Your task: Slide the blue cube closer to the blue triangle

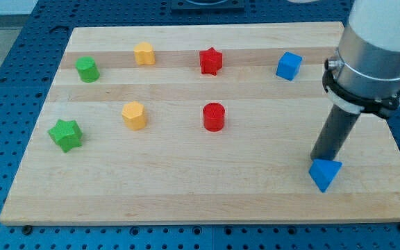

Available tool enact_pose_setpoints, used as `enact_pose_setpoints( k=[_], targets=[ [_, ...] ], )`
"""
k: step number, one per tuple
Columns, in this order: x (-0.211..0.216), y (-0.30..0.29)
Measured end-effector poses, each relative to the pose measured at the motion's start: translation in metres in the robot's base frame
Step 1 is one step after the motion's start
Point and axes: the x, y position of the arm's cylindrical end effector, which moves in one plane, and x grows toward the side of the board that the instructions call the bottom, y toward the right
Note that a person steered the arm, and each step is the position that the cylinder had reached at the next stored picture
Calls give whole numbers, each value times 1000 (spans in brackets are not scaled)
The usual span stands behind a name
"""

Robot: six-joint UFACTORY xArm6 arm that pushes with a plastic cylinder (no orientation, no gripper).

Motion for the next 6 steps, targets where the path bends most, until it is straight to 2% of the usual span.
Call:
enact_pose_setpoints(
  k=[1,3,4,5,6],
  targets=[
    [-30,0],
    [-194,30],
    [-244,26],
    [-260,-3],
    [-227,-27]
  ],
)
